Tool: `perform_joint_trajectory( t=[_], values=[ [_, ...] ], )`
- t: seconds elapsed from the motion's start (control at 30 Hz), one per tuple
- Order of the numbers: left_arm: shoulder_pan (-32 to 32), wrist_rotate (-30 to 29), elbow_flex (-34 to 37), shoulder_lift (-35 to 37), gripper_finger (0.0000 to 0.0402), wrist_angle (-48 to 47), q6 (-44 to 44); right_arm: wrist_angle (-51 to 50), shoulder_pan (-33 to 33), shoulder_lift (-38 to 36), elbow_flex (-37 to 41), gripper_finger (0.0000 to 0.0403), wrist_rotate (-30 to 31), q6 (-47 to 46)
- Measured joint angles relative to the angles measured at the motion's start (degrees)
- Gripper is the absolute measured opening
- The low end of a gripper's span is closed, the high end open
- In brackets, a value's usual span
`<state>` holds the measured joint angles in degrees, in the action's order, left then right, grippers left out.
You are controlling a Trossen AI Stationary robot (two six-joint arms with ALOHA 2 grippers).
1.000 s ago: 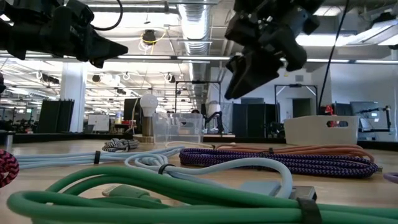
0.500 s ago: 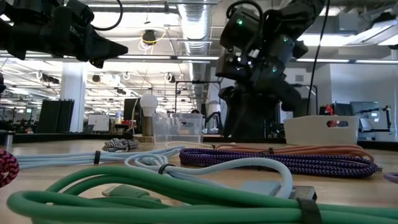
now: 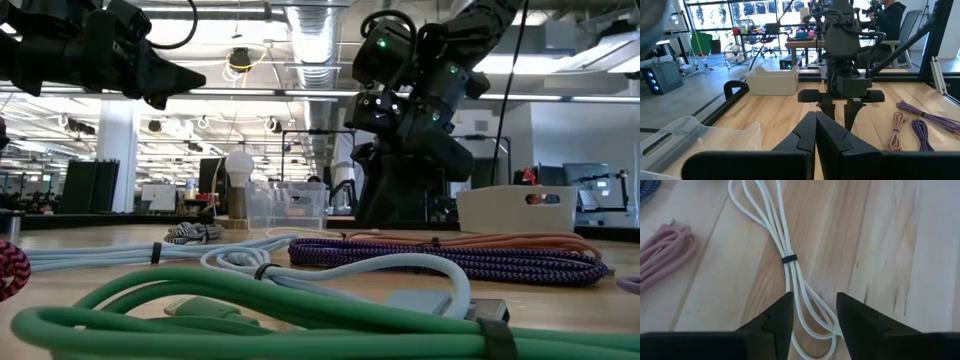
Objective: Pick & Place USB Port
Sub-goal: Put the white charger cable into the white bin
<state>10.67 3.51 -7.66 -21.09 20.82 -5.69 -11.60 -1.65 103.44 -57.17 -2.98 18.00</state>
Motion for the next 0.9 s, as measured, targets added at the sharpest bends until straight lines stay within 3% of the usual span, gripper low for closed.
perform_joint_trajectory(
  t=[0.5, 0.9],
  values=[
    [0.0, 0.0, 0.0, 0.0, 0.0009, 0.0, 0.0, -0.8, 0.1, 0.0, 0.0, 0.0139, -0.2, -1.0],
    [-0.1, 0.0, 0.0, 0.0, 0.0009, -0.2, 0.0, 1.4, 0.9, 5.2, -0.2, 0.0128, -0.2, -2.0]
  ],
)
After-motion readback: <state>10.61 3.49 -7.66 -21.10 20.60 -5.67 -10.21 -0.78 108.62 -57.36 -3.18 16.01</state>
